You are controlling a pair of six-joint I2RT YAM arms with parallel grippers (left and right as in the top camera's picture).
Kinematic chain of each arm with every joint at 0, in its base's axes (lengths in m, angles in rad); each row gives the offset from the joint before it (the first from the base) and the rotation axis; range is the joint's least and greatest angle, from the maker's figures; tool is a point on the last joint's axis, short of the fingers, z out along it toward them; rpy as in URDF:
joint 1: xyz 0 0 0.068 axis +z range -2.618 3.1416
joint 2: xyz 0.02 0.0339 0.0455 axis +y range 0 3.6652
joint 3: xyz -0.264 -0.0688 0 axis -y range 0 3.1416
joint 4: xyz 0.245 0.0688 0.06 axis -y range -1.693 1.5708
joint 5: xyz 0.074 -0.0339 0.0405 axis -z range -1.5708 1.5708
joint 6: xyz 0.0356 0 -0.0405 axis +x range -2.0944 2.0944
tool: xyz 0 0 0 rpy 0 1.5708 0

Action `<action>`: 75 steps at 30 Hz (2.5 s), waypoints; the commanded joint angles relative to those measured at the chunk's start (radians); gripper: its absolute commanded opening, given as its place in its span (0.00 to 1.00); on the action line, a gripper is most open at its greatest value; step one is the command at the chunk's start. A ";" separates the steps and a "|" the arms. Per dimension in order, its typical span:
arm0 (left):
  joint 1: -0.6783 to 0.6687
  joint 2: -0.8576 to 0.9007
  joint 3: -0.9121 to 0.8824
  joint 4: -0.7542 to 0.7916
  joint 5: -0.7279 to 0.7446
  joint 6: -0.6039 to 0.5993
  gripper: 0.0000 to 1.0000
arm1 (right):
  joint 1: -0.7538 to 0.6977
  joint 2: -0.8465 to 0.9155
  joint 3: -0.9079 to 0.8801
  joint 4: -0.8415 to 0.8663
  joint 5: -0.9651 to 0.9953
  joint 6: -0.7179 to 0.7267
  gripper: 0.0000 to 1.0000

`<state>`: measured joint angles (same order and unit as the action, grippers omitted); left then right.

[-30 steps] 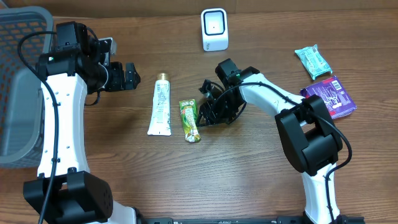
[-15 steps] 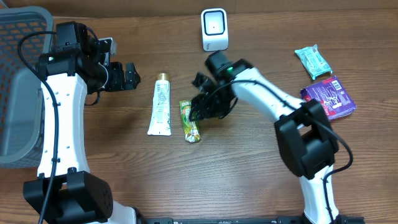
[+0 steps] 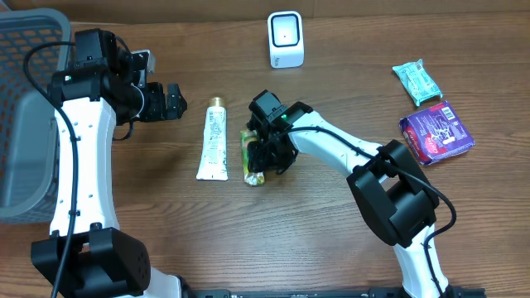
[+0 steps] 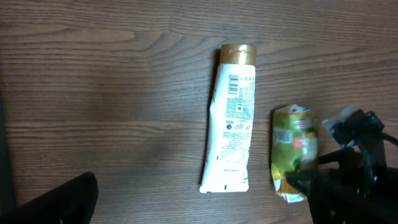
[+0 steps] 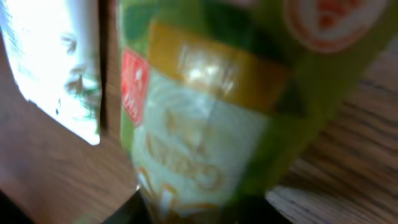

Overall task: Scan the item barcode
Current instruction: 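Lift the green tea carton and hold it before the scanner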

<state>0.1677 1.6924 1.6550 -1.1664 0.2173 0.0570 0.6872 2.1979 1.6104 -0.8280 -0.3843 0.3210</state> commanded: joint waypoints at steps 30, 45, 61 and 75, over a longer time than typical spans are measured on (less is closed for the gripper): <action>0.001 -0.032 -0.001 0.000 0.009 -0.012 0.99 | -0.521 -0.385 0.008 0.090 -1.185 -0.249 0.04; 0.001 -0.032 -0.001 0.000 0.009 -0.012 1.00 | -0.551 -0.385 0.008 0.121 -1.185 -0.243 0.04; 0.001 -0.032 -0.001 0.000 0.009 -0.012 0.99 | -0.500 -0.396 0.152 0.069 -0.321 -0.051 0.03; 0.001 -0.032 -0.001 0.000 0.009 -0.013 1.00 | -0.183 -0.311 0.471 0.127 0.959 -0.517 0.04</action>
<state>0.1677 1.6924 1.6550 -1.1664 0.2173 0.0570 0.4690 1.8420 2.0510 -0.8051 0.2356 0.0223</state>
